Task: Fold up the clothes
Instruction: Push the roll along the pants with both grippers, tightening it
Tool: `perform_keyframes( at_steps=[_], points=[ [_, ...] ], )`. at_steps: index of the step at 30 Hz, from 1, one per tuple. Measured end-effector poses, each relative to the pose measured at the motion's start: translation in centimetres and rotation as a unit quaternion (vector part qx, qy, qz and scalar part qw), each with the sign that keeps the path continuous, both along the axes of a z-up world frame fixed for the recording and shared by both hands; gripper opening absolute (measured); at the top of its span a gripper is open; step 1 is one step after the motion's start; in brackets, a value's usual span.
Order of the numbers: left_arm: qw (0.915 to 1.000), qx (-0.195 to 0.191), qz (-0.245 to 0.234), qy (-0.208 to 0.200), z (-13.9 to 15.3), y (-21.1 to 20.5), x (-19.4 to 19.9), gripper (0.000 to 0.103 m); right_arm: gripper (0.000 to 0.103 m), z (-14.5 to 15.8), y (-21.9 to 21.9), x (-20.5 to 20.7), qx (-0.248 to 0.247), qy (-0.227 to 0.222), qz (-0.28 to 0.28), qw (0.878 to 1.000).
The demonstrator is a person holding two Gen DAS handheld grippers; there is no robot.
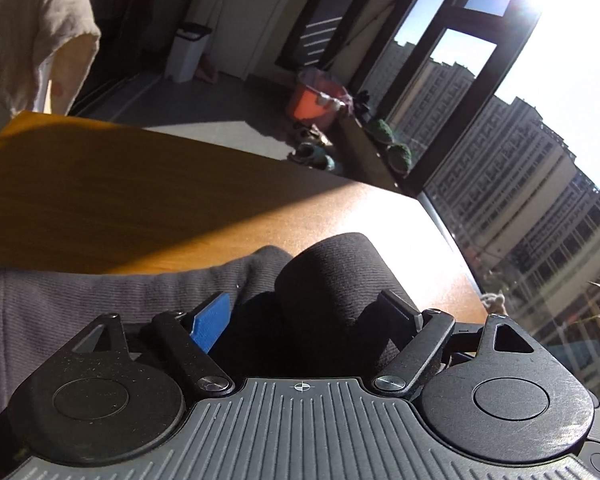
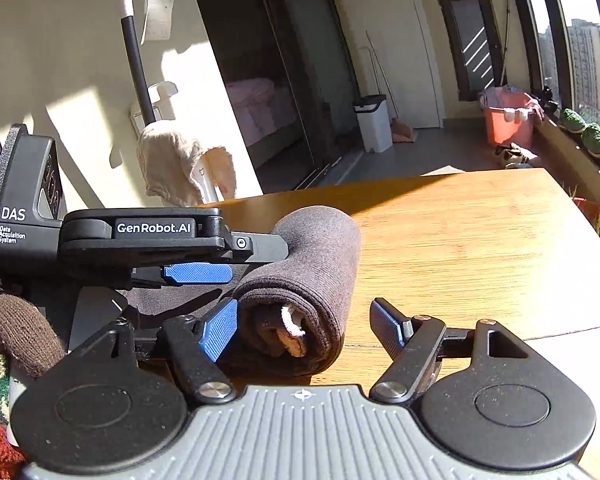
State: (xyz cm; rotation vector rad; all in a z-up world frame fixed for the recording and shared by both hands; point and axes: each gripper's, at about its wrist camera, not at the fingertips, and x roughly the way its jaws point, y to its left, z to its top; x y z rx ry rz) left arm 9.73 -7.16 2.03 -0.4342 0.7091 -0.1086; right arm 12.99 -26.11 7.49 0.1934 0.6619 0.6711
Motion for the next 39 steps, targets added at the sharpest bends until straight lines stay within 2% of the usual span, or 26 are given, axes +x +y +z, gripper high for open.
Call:
perform_keyframes(
  at_steps=[3,6,7,10,12,13,17,20,22,23,24,25,27,33,36,39],
  points=[
    [1.0,-0.002,0.007,0.003,-0.1,0.7,-0.3,0.091,0.08,-1.2,-0.3,1.0,0.046,0.033,-0.012,0.998],
    [0.9998,-0.012,0.014,0.01,-0.6,1.7,-0.4,0.093,0.078,-2.0,0.2,1.4,0.05,0.046,-0.015,0.998],
    [0.9997,-0.014,0.015,0.013,-0.7,1.8,-0.5,0.093,0.063,-1.9,0.5,1.1,0.036,0.033,-0.012,0.999],
    [0.9995,-0.021,0.019,0.012,-0.7,2.1,-0.6,0.093,0.048,-1.3,1.5,-0.2,-0.005,-0.007,-0.005,1.0],
    [0.9992,-0.033,0.022,0.006,-0.4,2.1,-0.8,0.091,0.043,-0.6,1.7,-0.9,-0.033,-0.034,-0.004,0.999],
    [0.999,-0.038,0.023,0.002,-0.2,2.0,-0.8,0.088,0.042,-0.2,1.9,-1.3,-0.053,-0.051,-0.005,0.997],
    [0.9985,-0.048,0.003,-0.026,1.9,0.6,-0.6,0.088,0.042,0.3,3.1,-2.9,-0.146,-0.126,-0.002,0.981],
    [0.999,-0.017,-0.022,-0.034,2.5,-1.6,-0.3,0.089,0.043,0.0,4.4,-3.8,-0.191,-0.165,0.011,0.968],
    [0.999,0.028,-0.026,-0.025,2.1,-3.1,0.2,0.091,0.047,0.0,4.8,-4.1,-0.197,-0.172,0.015,0.965],
    [0.9985,0.044,-0.026,-0.022,1.7,-3.4,0.3,0.092,0.049,0.1,4.8,-3.9,-0.189,-0.165,0.016,0.968],
    [0.998,0.056,-0.024,-0.018,1.2,-3.5,0.4,0.094,0.055,0.4,4.5,-3.6,-0.172,-0.154,0.019,0.973],
    [0.9981,0.056,-0.021,-0.013,0.8,-3.2,0.4,0.095,0.062,0.6,4.0,-3.4,-0.153,-0.143,0.022,0.978],
    [0.9985,0.051,-0.016,-0.008,0.3,-2.6,0.3,0.096,0.069,1.2,2.9,-3.0,-0.116,-0.125,0.021,0.985],
    [0.9989,0.047,0.003,-0.008,0.1,-0.7,-0.7,0.097,0.071,1.2,0.7,-0.4,-0.023,-0.051,-0.01,0.998],
    [0.9989,0.045,0.014,-0.001,-0.3,0.3,-1.0,0.097,0.073,-0.5,0.7,1.2,-0.011,-0.001,-0.03,0.999],
    [0.9989,0.045,0.017,0.002,-0.7,1.1,-1.6,0.097,0.075,-1.7,0.4,1.8,0.024,0.043,-0.028,0.998]
  ],
)
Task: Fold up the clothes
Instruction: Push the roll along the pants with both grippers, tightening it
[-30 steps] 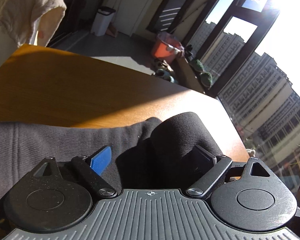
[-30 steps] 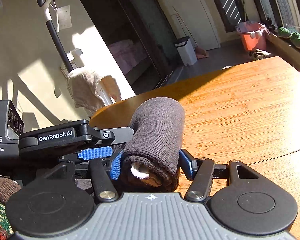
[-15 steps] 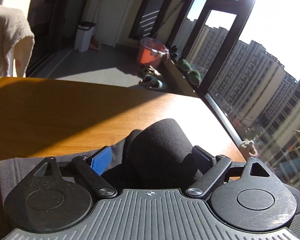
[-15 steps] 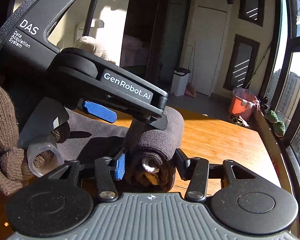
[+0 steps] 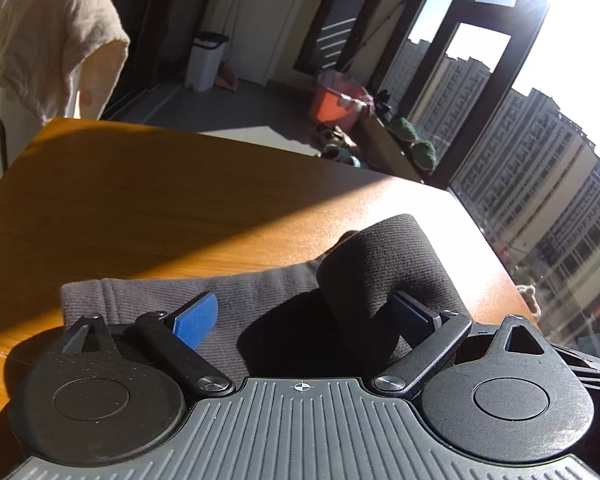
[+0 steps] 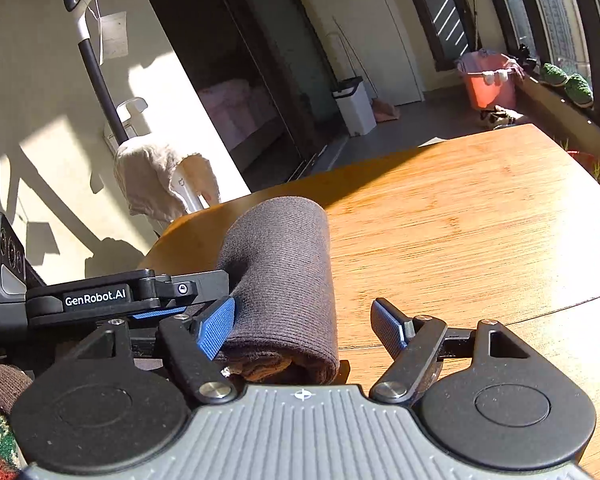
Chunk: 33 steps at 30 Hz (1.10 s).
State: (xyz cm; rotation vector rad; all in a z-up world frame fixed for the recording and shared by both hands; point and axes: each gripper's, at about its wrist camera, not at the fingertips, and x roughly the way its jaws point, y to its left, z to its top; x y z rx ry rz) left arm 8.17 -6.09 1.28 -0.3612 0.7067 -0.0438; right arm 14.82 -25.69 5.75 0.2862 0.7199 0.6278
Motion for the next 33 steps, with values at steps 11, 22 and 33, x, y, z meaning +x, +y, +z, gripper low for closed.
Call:
perform_keyframes(
  at_steps=[11,22,33],
  points=[
    [0.9996,-0.025,0.01,0.0,0.9,0.1,0.2,0.094,0.049,0.9,0.5,-1.8,-0.041,-0.046,0.022,0.998],
    [0.9985,0.045,-0.024,-0.022,3.0,-4.1,1.4,0.098,0.075,2.5,4.5,-5.0,-0.185,-0.176,0.046,0.966],
    [0.9986,0.047,-0.018,-0.019,2.4,-3.2,0.8,0.1,0.085,1.7,2.0,-2.3,-0.121,-0.095,0.002,0.988]
  ],
)
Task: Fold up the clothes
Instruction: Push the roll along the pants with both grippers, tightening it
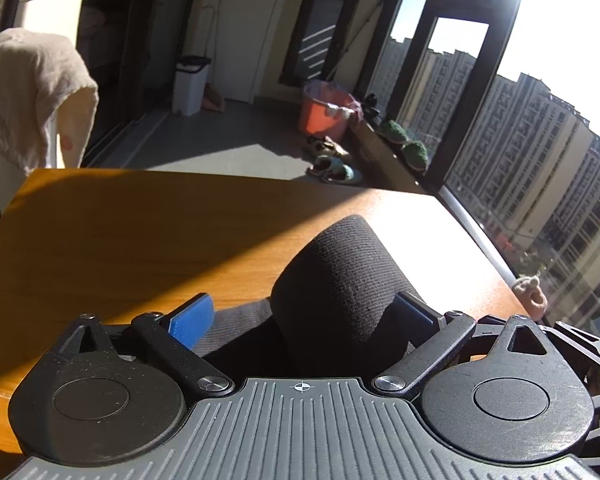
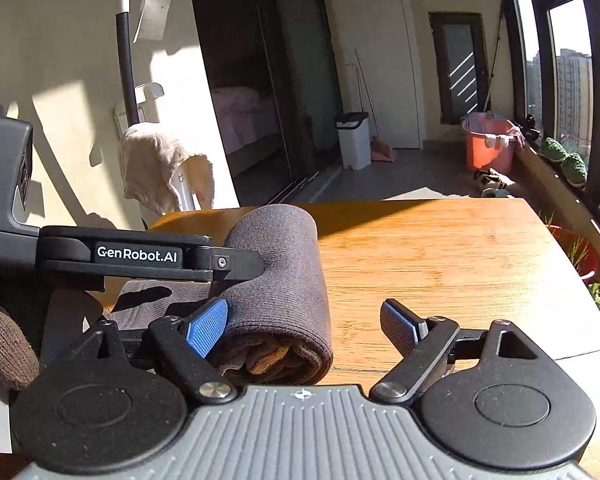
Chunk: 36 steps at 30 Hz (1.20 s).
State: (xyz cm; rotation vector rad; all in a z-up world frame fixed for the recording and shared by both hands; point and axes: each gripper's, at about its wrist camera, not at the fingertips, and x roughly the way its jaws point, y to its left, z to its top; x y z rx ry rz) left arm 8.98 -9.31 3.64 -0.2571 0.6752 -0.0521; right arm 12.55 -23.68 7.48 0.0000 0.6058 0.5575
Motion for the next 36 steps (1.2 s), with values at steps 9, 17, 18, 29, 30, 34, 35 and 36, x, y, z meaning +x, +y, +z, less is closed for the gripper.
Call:
perform_keyframes(
  at_steps=[9,17,18,29,30,34,35,36],
  points=[
    [0.9995,-0.027,0.014,0.01,-1.2,2.2,-0.4,0.103,0.083,-0.4,-0.2,-0.5,0.053,0.013,0.032,0.998],
    [0.9977,-0.057,0.035,-0.008,0.3,4.6,-1.2,0.101,0.055,-0.8,-0.4,1.0,0.094,0.05,0.02,0.994],
    [0.9973,-0.058,0.043,-0.015,0.8,5.4,-1.6,0.101,0.054,-0.2,0.3,0.6,0.065,0.024,0.023,0.997],
    [0.9989,-0.028,0.034,-0.019,2.3,4.8,-2.5,0.101,0.065,-1.3,9.9,-8.3,-0.243,-0.234,0.116,0.934],
    [0.9992,-0.014,0.035,-0.014,1.9,4.4,-2.3,0.101,0.068,-1.0,9.6,-8.1,-0.228,-0.222,0.122,0.94],
    [0.9984,-0.011,0.056,-0.002,0.3,5.6,-2.4,0.103,0.083,1.3,5.7,-5.4,-0.071,-0.106,0.128,0.984],
    [0.998,-0.016,0.062,0.001,0.0,6.2,-2.5,0.103,0.085,1.6,4.6,-4.5,-0.028,-0.073,0.12,0.99],
    [0.9976,-0.02,0.067,0.003,-0.3,6.6,-2.7,0.103,0.086,1.7,3.7,-3.5,0.01,-0.042,0.11,0.993]
  ],
)
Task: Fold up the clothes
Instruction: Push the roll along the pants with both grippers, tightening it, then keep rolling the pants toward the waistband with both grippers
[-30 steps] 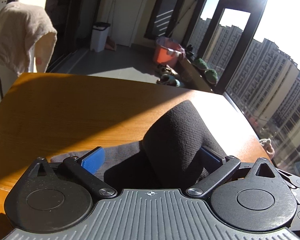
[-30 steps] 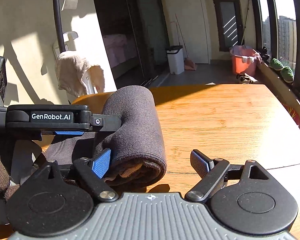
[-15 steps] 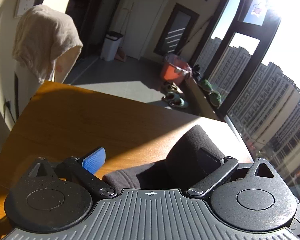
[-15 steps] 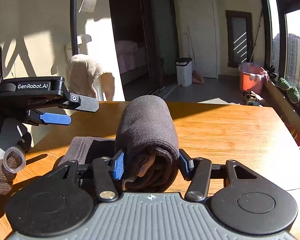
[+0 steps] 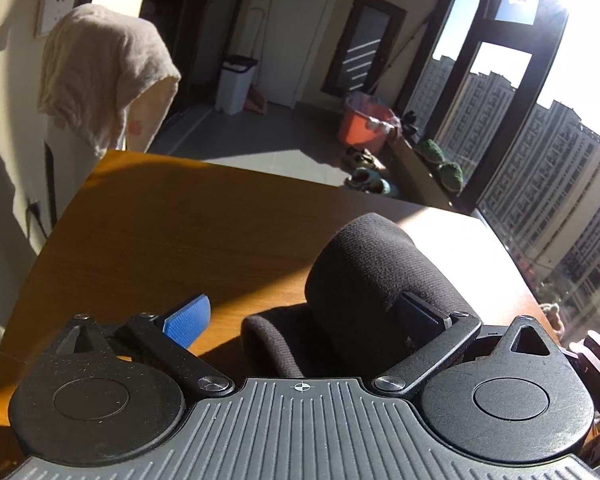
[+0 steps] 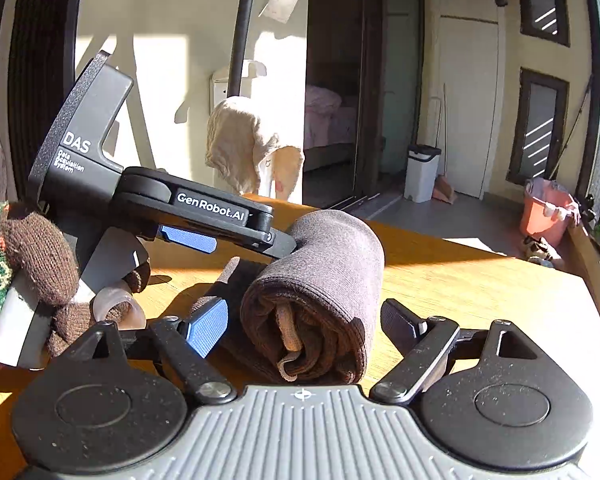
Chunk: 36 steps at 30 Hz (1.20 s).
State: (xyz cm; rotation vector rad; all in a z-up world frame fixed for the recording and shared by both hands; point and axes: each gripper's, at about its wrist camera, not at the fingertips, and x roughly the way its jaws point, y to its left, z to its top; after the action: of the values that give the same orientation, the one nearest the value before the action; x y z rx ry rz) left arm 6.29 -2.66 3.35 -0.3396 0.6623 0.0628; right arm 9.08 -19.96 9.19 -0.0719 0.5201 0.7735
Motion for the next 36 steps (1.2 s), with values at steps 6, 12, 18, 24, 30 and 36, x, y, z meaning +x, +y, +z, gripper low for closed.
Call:
perform_keyframes(
  at_steps=[6,12,18,24,30,36],
  points=[
    [0.9998,0.001,0.011,0.018,-1.3,0.9,-0.3,0.102,0.09,-3.7,-2.1,4.6,0.128,0.16,-0.019,0.979],
    [0.9982,-0.056,0.014,0.015,-2.3,1.5,1.1,0.1,0.056,-2.7,-2.6,4.5,0.094,0.106,-0.038,0.989],
    [0.9957,-0.087,0.003,-0.033,0.8,0.5,1.7,0.1,0.053,-1.1,0.9,1.5,-0.148,-0.122,-0.033,0.981],
    [0.9975,-0.037,-0.053,-0.026,1.9,-4.0,3.0,0.101,0.054,-2.8,3.7,-0.3,-0.229,-0.199,-0.015,0.953],
    [0.9985,-0.003,-0.052,-0.017,-0.4,-4.2,2.8,0.103,0.099,0.1,-0.6,1.5,-0.129,-0.128,0.023,0.983],
    [0.9986,0.008,-0.046,-0.022,-1.1,-2.7,1.8,0.103,0.101,2.6,-5.8,6.9,0.026,-0.026,-0.039,0.999]
  ],
)
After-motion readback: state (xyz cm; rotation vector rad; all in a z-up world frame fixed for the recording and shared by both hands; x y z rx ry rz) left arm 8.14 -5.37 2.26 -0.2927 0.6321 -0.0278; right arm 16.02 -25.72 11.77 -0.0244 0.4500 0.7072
